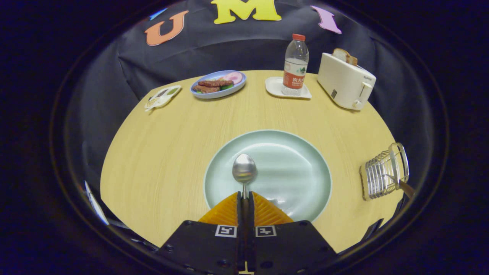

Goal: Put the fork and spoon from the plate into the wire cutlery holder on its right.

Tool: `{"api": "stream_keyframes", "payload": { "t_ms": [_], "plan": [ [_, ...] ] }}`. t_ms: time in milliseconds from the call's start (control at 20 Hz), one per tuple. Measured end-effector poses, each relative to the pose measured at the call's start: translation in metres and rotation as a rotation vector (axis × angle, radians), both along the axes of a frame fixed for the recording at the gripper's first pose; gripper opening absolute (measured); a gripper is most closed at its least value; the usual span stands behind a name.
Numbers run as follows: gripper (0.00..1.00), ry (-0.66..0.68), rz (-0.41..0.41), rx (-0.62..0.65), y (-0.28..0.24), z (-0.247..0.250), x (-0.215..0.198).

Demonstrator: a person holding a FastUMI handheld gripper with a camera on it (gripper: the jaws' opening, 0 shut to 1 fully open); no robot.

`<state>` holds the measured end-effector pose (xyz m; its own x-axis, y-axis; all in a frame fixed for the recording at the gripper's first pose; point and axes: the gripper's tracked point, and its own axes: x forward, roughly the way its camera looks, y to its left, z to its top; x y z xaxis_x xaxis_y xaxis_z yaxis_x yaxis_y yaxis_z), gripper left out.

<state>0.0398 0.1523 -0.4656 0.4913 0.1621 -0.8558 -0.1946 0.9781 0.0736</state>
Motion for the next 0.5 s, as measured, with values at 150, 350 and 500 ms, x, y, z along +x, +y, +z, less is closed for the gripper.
{"api": "stream_keyframes", "payload": {
  "t_ms": [150, 350, 500],
  "plan": [
    [0.03, -0.04, 0.047, 0.008, -0.012, 0.024, 0.006],
    [0.03, -0.093, 0.076, 0.021, -0.036, 0.069, 0.014],
    [0.03, -0.134, 0.091, 0.024, -0.065, 0.104, 0.018]
  ]
}}
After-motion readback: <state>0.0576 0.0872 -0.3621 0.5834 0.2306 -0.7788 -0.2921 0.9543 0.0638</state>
